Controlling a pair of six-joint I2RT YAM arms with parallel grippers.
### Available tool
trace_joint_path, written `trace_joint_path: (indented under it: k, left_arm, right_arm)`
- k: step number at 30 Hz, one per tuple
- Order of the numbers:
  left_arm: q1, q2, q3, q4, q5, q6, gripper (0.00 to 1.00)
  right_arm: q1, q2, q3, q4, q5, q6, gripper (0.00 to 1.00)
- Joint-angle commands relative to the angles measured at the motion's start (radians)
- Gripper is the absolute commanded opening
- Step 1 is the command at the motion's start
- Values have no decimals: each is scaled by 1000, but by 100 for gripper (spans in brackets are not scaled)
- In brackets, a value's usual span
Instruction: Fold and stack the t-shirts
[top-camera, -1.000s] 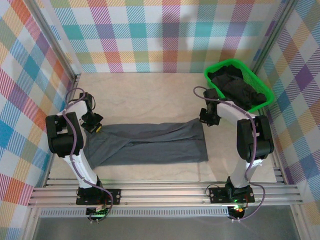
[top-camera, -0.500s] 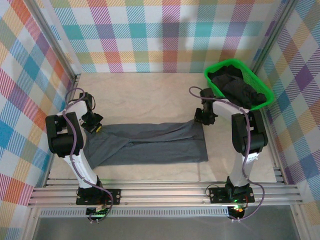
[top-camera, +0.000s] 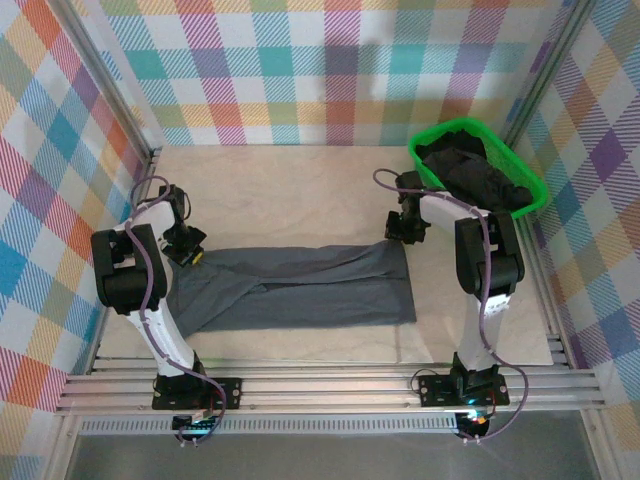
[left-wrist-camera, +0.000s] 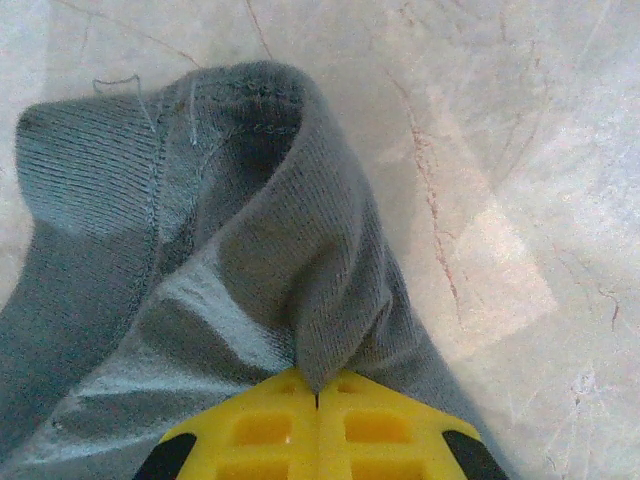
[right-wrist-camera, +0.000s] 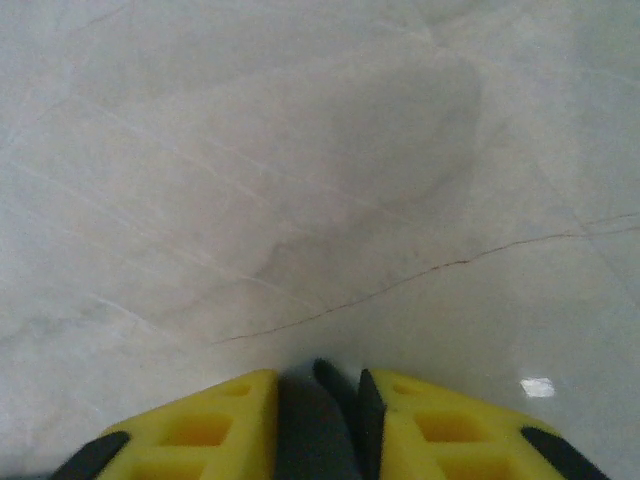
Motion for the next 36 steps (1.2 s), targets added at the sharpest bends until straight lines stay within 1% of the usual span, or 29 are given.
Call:
trace_joint_path:
  k: [1,4,5,6,15,21,25,28,29,31,33,34,36]
  left_arm:
    - [14,40,12,-5,-10,7,0]
    - [14,42,16,-7,-10,6,0]
    - [14,41,16,-8,-10,6,0]
    - [14,42,16,-8,-11,4,0]
    - [14,43,20,-11,-24,-4,0]
    - [13,43,17,-9,-31,-12,0]
    - [13,47,20,-10,-29,-13,0]
    - [14,51,27,-8,-17,-13,0]
    - [13,54,32,-8,-9,-12,0]
    - [13,56,45,-13,8,-8,0]
    - [8,50,62,-28,22,0,1]
    - [7,42,69,-35,28,3,7]
    - [0,18,85,-53,34,8,22]
  right_arm:
    - [-1,22,9,-28,3,-8,20]
    - [0,12,-2,-28,24,8,8]
    - [0,4,-9,-26,33,12,3]
    - [0,-7,-16,-25,43,16,0]
    - [-2,-146,-99,-24,149,61,0]
    - [-14,-210,-167,-27,177,75,0]
    - [-22,-219,-199,-31,181,73,0]
    - [-26,-196,-203,-21,129,54,0]
    - [-26,-178,-189,-28,104,46,1]
    - [-25,-164,-174,-35,74,40,12]
    - [-25,-179,-169,-47,75,46,25]
    - [-25,-191,-168,-57,83,52,28]
    - [-27,-229,-173,-95,108,72,34]
